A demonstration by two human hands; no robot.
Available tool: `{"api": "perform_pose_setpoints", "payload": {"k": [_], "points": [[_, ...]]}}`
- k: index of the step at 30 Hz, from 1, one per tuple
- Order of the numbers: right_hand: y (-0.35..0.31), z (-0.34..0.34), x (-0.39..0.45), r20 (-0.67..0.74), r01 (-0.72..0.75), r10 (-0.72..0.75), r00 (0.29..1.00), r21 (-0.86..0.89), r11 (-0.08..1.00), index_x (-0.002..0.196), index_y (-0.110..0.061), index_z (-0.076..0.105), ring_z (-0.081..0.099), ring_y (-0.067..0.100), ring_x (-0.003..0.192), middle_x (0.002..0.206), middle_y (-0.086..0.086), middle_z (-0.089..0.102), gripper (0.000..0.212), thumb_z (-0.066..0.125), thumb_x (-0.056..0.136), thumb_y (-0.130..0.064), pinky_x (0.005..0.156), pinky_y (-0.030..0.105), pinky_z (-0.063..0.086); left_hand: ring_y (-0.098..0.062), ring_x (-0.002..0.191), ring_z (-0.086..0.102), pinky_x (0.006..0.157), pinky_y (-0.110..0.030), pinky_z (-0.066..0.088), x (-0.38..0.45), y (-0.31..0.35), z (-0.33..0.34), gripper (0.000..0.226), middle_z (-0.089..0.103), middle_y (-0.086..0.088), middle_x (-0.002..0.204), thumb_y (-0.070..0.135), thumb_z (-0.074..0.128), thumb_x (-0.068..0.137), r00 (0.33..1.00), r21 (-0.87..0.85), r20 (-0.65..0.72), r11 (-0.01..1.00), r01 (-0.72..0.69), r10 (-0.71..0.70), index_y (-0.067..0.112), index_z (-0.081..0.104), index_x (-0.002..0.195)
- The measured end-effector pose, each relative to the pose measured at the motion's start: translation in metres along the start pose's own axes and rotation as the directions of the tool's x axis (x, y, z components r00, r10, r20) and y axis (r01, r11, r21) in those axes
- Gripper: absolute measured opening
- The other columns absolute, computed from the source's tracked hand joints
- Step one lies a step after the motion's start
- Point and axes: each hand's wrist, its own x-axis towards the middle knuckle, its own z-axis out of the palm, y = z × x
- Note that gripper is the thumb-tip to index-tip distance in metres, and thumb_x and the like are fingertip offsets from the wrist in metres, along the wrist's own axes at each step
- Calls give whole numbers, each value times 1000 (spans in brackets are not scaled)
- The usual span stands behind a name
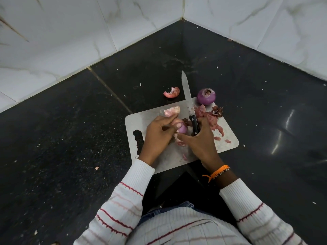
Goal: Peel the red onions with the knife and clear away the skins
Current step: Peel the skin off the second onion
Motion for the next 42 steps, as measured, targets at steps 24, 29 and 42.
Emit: {"api": "perform_pose_setpoints", "payload": {"k": [24, 29, 42], "points": [[6, -6, -9, 128, -94, 51, 991, 356, 930, 125, -7, 47, 65, 19, 104, 117, 8, 65, 61, 71, 71, 7, 84, 32, 54, -8, 101, 60, 93, -29, 50, -3, 12, -9, 21, 65, 5, 111, 20, 59, 89, 998, -45, -19, 997, 61, -62, 21, 68, 109], [2, -7, -8, 121, -41, 1, 993, 329, 944, 122, -16, 49, 64, 15, 104, 118, 5, 64, 59, 71, 72, 7, 83, 27, 54, -14, 115, 56, 99, -34, 47, -6, 2, -6, 54, 58, 2, 125, 5, 72, 76, 971, -229, 225, 964, 134, -81, 20, 54, 124], [-9, -20, -15, 149, -402, 385, 911, 102, 910, 80, -14, 59, 35, 7, 44, 59, 0, 44, 28, 41, 98, -27, 43, 17, 34, -16, 120, 47, 105, -29, 38, 2, -21, 8, 64, 50, -3, 131, -2, 70, 73, 994, 284, -42, 955, -84, 100, 19, 49, 130]]}}
